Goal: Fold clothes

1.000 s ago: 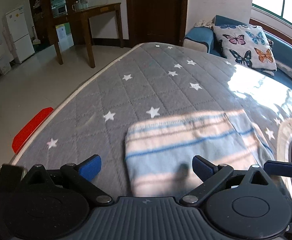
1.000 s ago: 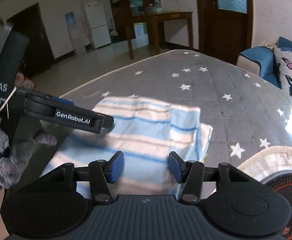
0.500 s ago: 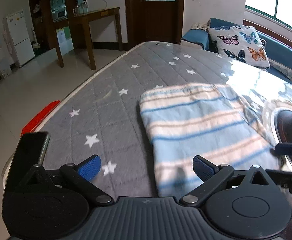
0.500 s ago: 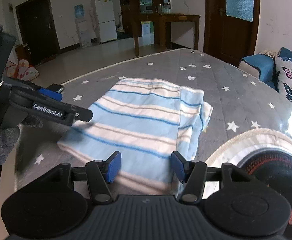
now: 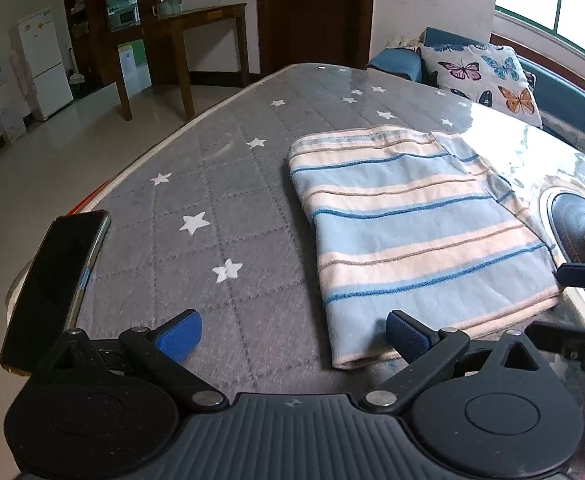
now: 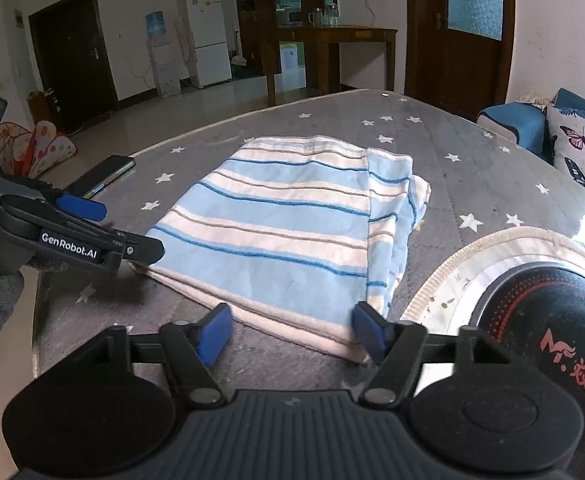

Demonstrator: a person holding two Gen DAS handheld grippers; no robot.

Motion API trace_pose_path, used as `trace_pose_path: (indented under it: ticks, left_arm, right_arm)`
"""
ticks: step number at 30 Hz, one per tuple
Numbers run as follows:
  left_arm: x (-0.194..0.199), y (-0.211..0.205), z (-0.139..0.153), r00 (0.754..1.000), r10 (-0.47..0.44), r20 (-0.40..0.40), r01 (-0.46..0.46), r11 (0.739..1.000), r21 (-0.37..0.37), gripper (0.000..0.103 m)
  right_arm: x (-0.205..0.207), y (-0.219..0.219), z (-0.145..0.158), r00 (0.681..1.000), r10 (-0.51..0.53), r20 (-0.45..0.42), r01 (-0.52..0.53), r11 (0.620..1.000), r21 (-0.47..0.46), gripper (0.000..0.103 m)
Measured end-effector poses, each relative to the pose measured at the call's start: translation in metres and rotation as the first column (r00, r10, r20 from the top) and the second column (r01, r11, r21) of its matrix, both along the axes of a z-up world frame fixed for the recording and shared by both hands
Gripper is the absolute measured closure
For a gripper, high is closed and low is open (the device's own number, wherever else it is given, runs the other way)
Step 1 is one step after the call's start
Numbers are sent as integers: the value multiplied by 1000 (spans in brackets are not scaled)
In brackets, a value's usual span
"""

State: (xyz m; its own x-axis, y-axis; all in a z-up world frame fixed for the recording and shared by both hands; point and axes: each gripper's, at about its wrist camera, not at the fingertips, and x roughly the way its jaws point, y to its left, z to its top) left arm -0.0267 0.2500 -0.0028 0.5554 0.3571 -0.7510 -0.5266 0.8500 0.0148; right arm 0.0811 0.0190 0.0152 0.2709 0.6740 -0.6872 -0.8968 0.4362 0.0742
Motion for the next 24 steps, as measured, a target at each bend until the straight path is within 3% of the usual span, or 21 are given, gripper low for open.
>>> trace_pose_path:
  ticks: [3,6,15,24]
  left_arm:
    - [-5,-2,-1,1000,5,4,-5,1000,-5,2]
    - [-10,-5,0,1000,6,14,-6,1000,-6,3]
    - [-26,-11,-1,999,0,43,1,1000,-18,0]
    - [-34,-19,-5,1000,1,25,0,999,-33,0]
  right_arm:
    - [-7,-1,0,1000,-2,16,2,1000,-1,18]
    - [-14,-3,-1,1000,-4,23,4,1000,8,17]
    - [-27,-12,-2,999,-39,20,39,999,20,0]
    - [-35,-18,-2,996,-88,-5,89,995,43,0]
